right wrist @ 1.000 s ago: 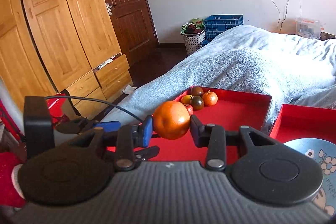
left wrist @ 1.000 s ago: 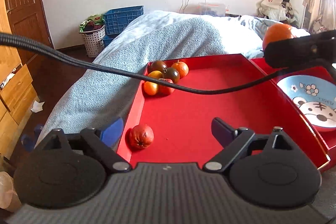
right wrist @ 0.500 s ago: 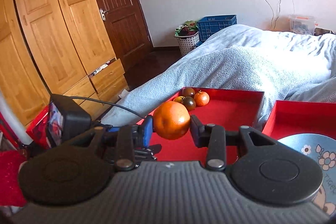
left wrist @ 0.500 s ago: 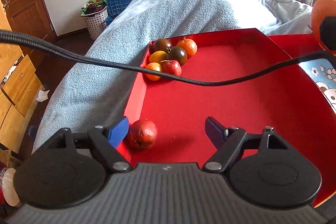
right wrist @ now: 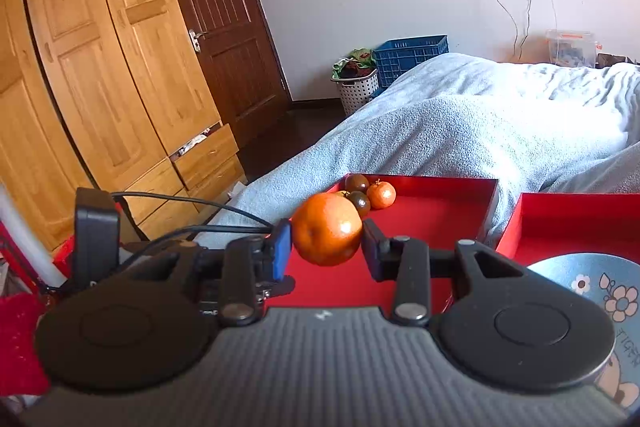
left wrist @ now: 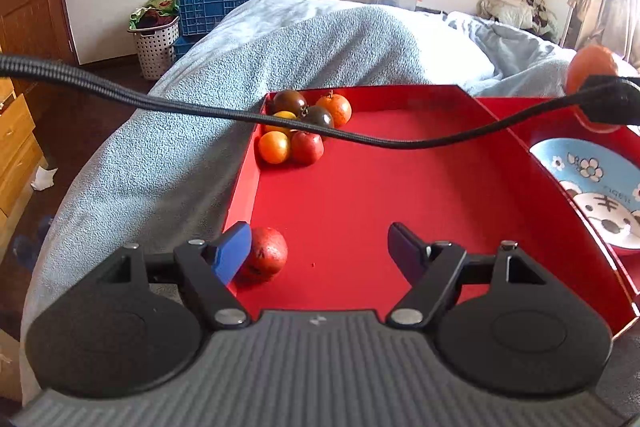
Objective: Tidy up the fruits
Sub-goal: 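Hold the orange in the right tool while the left tool approaches a red apple, then grasp the red apple with the left tool and lift it, then carry the apple and orange to the tiger plate and open both tools, then move both tools back to the fruit tray, right tool toward a red apple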
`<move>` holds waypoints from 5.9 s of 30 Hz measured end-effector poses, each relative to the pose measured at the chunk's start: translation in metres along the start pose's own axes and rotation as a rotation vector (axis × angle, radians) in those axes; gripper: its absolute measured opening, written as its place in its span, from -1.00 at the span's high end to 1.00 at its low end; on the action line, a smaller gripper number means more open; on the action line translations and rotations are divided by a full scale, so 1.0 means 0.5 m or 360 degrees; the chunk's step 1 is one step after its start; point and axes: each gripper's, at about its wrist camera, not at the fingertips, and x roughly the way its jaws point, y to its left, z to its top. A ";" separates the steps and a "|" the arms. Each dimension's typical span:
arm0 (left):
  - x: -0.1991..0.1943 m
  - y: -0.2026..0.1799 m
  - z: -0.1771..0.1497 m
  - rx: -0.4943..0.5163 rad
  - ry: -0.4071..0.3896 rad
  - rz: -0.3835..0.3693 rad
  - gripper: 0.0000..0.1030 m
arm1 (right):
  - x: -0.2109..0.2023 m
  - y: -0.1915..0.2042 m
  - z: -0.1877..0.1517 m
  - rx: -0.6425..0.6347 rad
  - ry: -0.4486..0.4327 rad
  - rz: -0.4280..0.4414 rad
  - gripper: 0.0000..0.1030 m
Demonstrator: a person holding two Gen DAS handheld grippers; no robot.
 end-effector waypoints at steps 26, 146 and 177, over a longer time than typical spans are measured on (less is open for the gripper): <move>0.074 -0.107 0.063 -0.0177 0.0231 0.0850 0.54 | -0.021 -0.019 0.002 0.0071 -0.0050 0.0001 0.20; 0.058 -0.563 0.063 0.0494 0.0159 0.0004 0.32 | -0.126 -0.269 -0.171 -0.0187 0.0290 -0.0737 0.19; -0.064 -0.180 0.089 0.0188 -0.0065 0.0392 -0.22 | -0.021 -0.044 0.113 -0.0310 0.0165 -0.0371 -0.08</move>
